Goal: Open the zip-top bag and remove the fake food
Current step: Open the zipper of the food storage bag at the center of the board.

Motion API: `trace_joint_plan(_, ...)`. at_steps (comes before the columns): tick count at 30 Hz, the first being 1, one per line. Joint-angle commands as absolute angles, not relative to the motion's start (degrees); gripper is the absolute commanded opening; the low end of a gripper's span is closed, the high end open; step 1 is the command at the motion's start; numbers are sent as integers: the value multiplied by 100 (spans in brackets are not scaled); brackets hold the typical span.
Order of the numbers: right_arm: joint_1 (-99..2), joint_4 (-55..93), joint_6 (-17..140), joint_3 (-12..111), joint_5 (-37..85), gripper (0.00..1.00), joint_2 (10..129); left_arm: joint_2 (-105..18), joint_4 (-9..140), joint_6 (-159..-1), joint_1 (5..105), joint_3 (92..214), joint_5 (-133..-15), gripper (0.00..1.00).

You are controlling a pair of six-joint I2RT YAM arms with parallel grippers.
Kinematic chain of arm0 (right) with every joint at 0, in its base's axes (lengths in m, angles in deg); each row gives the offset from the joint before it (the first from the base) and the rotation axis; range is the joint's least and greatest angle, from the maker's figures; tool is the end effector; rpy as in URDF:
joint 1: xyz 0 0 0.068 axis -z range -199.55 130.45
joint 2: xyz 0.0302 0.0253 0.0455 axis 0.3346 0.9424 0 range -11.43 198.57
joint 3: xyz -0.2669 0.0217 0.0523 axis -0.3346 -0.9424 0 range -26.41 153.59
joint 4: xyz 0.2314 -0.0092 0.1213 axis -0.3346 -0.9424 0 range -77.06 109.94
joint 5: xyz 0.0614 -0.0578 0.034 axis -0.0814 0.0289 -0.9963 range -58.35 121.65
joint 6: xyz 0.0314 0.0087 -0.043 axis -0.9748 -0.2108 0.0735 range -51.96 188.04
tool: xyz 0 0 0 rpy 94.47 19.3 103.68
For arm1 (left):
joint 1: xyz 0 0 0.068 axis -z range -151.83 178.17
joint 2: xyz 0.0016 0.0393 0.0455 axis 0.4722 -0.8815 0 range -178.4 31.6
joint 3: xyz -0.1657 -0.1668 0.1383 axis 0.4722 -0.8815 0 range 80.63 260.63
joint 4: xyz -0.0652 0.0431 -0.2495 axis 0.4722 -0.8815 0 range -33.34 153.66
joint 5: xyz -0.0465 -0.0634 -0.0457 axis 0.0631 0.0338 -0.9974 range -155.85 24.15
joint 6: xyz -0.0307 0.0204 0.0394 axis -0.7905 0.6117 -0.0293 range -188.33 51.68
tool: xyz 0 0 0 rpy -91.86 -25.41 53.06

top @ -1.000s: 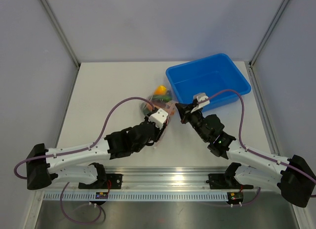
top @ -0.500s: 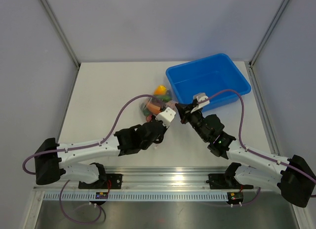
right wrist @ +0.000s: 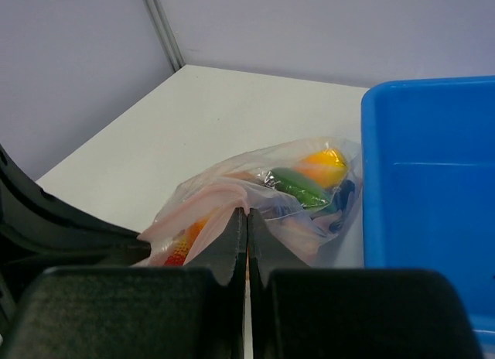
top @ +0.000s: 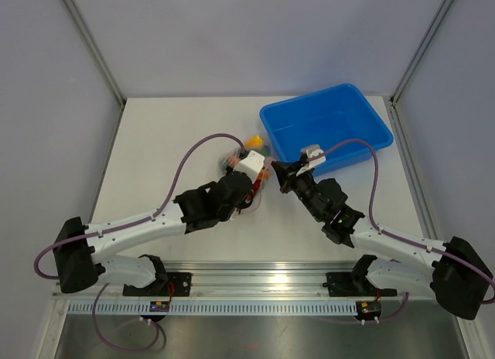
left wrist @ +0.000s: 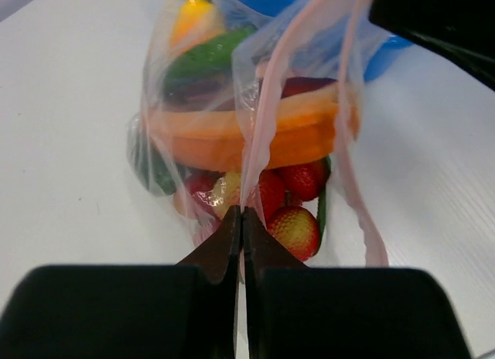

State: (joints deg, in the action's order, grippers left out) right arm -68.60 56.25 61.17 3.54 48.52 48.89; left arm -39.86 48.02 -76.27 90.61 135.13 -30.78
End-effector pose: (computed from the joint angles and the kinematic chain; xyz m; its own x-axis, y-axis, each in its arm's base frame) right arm 0.1641 0.1733 0.2820 0.0036 0.1788 -0.9839 -0.5379 0.8297 0.1488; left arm 0.1452 -0.2341 0.2941 -0.3163 0.3614 -0.8771 0.4621 0.8662 0.1903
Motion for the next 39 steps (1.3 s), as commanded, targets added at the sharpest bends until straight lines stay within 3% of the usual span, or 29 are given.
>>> trace_joint_plan(1, -6833, 6230, 5847, 409, 4765, 0, 5053, -3862, 4863, -7466, 8882, 13873, -2675, 0)
trace_joint_plan(8, -6833, 6599, 5495, 523, 4379, 0, 5923, -3512, 4757, -7245, 8741, 13970, -1936, 0)
trace_joint_plan(18, -6841, 7276, 5328, 1225, 3684, 0, 7505, -2483, 5118, -7421, 8338, 12907, -1690, 0)
trace_joint_plan(31, -6859, 6583, 5179, 4801, 2824, 0, 10475, -1595, 4872, -8037, 8082, 12520, -978, 0)
trace_joint_plan(36, -6929, 6555, 5029, 4972, 2901, 0, 10644, -1611, 5135, -7975, 8073, 12396, -1005, 0)
trace_joint_plan(38, -6920, 6573, 5142, 4725, 3338, 6, 10486, -1796, 5179, -7975, 8065, 12431, -952, 0)
trace_joint_plan(39, -6929, 6486, 5187, 4489, 3532, 15, 10303, -1988, 5197, -8010, 8038, 12466, -943, 0)
